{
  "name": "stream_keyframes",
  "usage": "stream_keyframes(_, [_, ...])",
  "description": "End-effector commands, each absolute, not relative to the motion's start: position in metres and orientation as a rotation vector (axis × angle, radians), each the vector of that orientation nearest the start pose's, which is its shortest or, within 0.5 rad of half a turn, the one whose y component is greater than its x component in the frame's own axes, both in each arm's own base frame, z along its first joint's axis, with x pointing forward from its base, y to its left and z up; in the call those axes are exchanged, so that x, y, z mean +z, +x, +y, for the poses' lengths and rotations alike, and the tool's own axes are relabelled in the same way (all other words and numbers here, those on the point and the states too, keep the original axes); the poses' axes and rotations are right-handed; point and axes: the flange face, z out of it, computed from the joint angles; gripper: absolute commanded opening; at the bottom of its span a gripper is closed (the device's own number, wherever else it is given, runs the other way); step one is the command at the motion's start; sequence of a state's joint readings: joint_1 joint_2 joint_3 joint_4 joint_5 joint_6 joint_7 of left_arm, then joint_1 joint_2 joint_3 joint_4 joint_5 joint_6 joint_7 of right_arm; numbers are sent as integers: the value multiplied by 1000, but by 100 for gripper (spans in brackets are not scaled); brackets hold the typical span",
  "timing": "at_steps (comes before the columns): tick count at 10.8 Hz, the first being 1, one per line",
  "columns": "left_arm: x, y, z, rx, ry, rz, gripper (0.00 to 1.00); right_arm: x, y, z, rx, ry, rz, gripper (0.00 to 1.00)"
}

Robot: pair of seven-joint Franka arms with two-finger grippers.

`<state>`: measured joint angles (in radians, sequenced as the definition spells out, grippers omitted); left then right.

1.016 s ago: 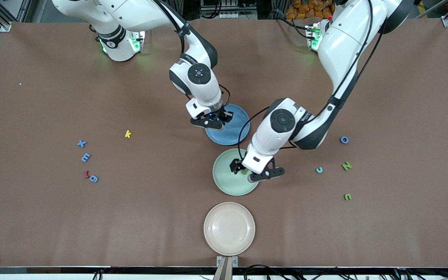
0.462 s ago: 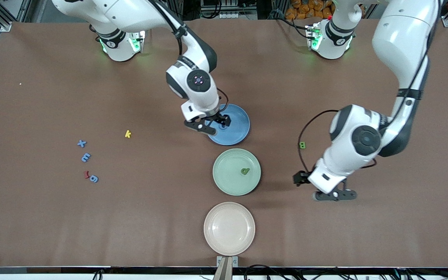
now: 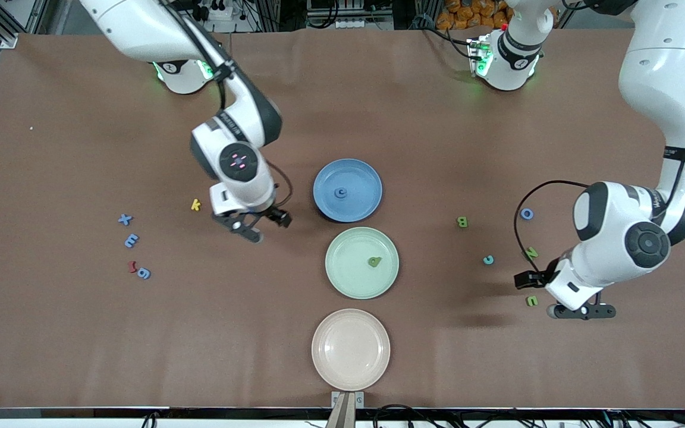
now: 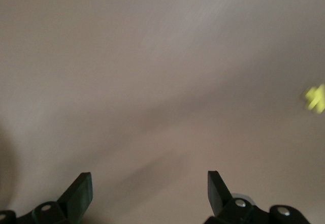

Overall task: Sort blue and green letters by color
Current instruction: 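Move both grippers back over the remaining letters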

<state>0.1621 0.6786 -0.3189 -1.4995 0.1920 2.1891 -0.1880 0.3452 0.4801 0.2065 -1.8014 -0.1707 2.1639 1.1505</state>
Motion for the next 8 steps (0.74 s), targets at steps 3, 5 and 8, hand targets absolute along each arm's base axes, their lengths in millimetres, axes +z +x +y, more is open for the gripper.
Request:
stream_keyframes(3, [241, 719, -48, -84, -3149, 76, 100, 285, 603, 140, 85, -3208, 618, 100])
stream_keyframes(5, [217, 720, -51, -92, -3163, 62, 94, 288, 595, 50, 54, -3198, 583, 100])
stream_keyframes(8, [199, 720, -58, -94, -3074, 108, 87, 261, 565, -43, -21, -3179, 493, 100])
